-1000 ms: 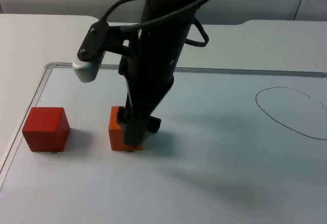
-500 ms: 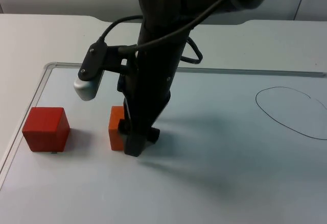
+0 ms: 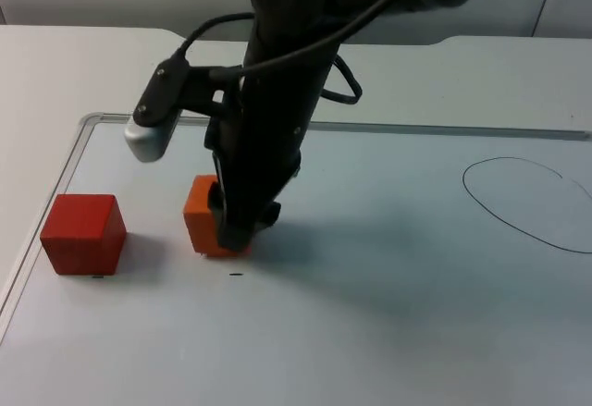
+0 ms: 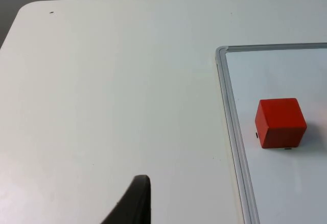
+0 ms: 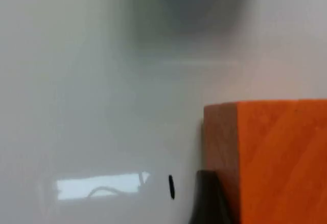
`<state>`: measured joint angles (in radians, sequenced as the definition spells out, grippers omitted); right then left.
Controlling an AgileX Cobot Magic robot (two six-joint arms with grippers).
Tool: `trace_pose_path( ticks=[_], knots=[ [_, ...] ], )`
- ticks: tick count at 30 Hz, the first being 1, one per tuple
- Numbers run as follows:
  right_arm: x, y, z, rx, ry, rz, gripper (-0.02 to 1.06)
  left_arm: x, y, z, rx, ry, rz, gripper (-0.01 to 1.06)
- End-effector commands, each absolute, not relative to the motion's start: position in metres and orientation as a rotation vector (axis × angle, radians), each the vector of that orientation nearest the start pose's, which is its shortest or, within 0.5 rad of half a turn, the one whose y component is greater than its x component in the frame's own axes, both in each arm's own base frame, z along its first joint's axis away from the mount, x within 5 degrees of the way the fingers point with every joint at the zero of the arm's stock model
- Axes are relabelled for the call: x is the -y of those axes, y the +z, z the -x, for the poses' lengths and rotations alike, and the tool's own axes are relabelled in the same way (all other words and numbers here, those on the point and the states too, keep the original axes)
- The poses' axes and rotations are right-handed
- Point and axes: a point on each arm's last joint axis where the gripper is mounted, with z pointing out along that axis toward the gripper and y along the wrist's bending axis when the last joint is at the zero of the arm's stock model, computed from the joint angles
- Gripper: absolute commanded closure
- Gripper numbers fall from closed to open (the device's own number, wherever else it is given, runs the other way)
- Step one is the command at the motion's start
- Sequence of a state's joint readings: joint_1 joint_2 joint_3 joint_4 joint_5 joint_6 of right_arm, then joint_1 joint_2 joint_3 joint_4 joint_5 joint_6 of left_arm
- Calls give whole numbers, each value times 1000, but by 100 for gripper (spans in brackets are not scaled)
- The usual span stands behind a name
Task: Pick up one cube with the left hand and another cube with the right hand. First place the cube in the right hand at the target position, then stack the cube in the left hand on top.
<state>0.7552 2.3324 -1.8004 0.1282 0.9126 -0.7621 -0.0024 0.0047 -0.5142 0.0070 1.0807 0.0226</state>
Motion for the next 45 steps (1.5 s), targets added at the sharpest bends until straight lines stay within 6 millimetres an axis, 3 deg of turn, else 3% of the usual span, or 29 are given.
trace_pose_path(
  ticks=[1,3,6,7,11,12,16,17,19,22,23,27,28,32,33,37,38,39,43,45],
  knots=[
    [-339,142,-344,-2194,169,1899,105,-1,279,7,-2050,17,-20,0],
    [-339,152,-344,-2189,171,1902,105,-1,279,7,-2050,17,-20,0],
    [-338,202,-344,-2183,188,1828,105,-1,279,7,-2050,17,-20,0],
    [-338,202,-344,-2183,188,1828,105,-1,279,7,-2050,17,-20,0],
    [-320,280,-340,-2105,210,1633,105,-1,279,7,-2050,17,-20,0],
    [-320,280,-340,-2105,210,1633,105,-1,279,7,-2050,17,-20,0],
    [-284,363,-323,-2026,229,1436,105,0,279,7,-2050,10,-23,0],
    [-284,363,-323,-2026,229,1436,105,0,279,7,-2050,10,-23,0],
    [-256,410,-306,-1968,231,1339,105,2,279,7,-2048,-12,-26,0],
    [-224,457,-279,-1893,226,1243,105,6,285,4,-2051,-60,-69,0],
    [-224,457,-279,-1893,226,1243,105,6,285,4,-2051,-60,-69,0],
    [-188,501,-239,-1824,177,1179,105,13,320,-8,-1972,-149,-94,0],
    [-188,501,-239,-1824,177,1179,105,13,320,-8,-1972,-149,-94,0],
    [-161,524,-204,-1802,173,1174,105,20,354,-35,-1967,-213,-153,0],
    [-161,524,-204,-1802,173,1174,105,20,354,-35,-1967,-213,-153,0],
    [-136,545,-173,-1735,152,1128,105,30,379,-74,-1993,-322,-246,1],
    [-130,550,-166,-1726,153,1107,105,31,381,-86,-2013,-336,-254,1],
    [-130,550,-166,-1726,153,1107,105,31,381,-86,-2013,-336,-254,1],
    [-108,559,-141,-1716,164,1018,105,34,368,-141,-2157,-382,-273,1],
    [-102,557,-135,-1725,158,999,105,35,362,-151,-2189,-403,-280,1]
  ],
)
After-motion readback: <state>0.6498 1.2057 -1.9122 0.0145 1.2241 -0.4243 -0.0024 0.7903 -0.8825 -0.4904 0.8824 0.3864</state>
